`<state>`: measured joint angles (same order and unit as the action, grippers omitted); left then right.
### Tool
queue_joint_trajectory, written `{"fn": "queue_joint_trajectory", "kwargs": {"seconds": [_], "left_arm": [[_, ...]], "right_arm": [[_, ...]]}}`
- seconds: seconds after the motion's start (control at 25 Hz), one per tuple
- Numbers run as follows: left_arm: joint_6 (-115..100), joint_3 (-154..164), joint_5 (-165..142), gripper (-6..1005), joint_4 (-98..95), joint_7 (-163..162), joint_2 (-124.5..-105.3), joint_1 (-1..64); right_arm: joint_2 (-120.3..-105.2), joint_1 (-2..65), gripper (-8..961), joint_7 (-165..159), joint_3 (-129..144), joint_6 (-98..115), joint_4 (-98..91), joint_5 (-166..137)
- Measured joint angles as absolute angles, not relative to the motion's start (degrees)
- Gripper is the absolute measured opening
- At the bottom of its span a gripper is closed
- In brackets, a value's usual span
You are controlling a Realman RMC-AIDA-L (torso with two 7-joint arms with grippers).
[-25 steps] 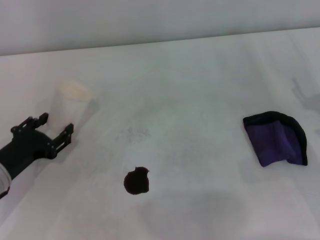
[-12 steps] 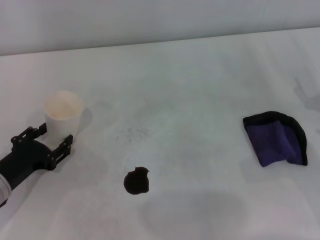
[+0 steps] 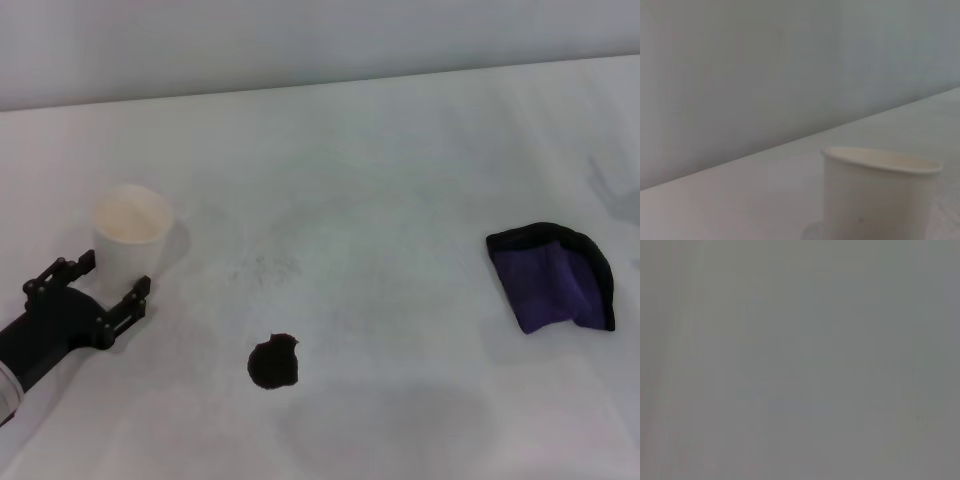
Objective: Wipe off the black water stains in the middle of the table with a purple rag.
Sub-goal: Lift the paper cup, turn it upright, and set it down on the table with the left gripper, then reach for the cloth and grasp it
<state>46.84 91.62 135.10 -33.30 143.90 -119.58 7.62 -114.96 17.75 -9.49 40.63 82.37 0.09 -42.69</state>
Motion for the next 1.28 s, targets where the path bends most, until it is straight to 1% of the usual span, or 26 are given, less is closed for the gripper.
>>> {"fn": "queue_joint_trajectory", "kwargs": {"seconds": [0.12, 0.56, 0.72, 1.04, 1.2, 1.28], "left_arm": [[46.85, 91.93, 135.13, 731, -33.23, 144.06, -119.60, 7.51], [47.58, 92.85, 135.27, 830, -32.91, 144.20, -119.62, 5.55], [50.10, 92.85, 136.69, 838, -32.86, 145.25, -119.61, 3.91], [59.06, 92.51, 144.63, 847, -31.43, 150.91, -119.38, -1.31], [62.37, 92.30, 150.43, 847, -28.01, 153.16, -119.35, -1.97], [64.46, 92.22, 154.76, 847, -24.86, 154.41, -119.31, -1.70]], "right_arm": [[-114.96, 17.75, 850, -9.49, 40.75, 82.43, 0.21, -42.71], [-114.96, 17.68, 850, -9.48, 40.87, 82.45, 0.35, -42.72], [-114.96, 17.56, 850, -9.42, 40.87, 82.49, 0.35, -42.72], [-114.96, 16.84, 851, -8.33, 40.68, 83.77, 0.35, -42.67], [-114.93, 16.33, 851, -11.78, 40.42, 84.58, -0.04, -42.45], [-114.81, 15.54, 851, -19.61, 40.78, 83.43, -2.80, -42.63]]}}
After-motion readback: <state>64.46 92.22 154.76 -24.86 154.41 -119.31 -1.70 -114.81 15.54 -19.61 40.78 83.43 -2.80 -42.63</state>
